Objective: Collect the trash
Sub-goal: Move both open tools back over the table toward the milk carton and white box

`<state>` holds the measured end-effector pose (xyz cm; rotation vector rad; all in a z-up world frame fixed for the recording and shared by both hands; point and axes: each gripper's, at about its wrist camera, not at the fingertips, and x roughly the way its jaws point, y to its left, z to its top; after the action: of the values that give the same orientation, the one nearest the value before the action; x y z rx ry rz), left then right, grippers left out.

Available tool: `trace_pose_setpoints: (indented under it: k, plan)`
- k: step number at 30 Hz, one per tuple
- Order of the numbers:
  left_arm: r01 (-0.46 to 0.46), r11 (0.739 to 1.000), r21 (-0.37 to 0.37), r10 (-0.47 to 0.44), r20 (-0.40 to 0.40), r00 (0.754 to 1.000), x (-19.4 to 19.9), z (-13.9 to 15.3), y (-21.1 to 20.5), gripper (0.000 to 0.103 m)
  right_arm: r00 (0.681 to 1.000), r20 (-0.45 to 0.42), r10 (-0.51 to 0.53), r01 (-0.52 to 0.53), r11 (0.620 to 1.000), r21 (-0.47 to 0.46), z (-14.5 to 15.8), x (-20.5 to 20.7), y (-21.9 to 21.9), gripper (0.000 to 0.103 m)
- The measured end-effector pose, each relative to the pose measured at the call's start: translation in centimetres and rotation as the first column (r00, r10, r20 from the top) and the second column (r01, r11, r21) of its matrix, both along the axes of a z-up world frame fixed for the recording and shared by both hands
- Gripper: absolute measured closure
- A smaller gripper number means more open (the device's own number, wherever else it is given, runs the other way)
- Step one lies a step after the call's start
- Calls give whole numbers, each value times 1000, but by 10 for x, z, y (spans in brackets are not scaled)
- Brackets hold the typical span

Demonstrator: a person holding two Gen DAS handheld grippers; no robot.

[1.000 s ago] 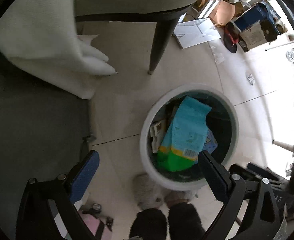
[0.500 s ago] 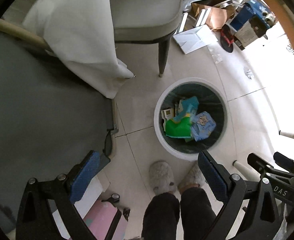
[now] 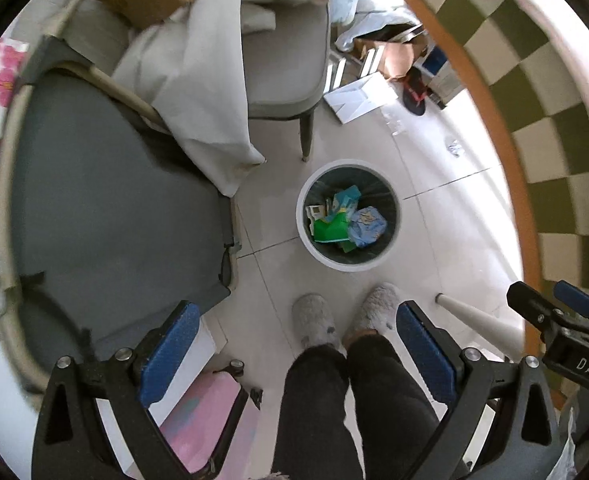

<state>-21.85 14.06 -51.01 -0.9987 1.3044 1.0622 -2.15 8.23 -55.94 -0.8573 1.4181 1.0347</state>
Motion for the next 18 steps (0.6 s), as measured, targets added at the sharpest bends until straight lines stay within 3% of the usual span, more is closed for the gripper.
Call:
trace_pose_setpoints:
  k: [6,11,18]
  plan:
    - [37,998,47,-37,7,999,4,65,-18,2,1000,-4,-4,4,999,36,74,-5,-19,0]
    - [59,992,114,-63,34,997,16,119,-17,2,997,-52,-64,69,993,96,130,5,-36,0]
    - [168,951,260,-188,55,981,107,185,10,2,958,-104,-266,282,938,199,199,81,-56,0]
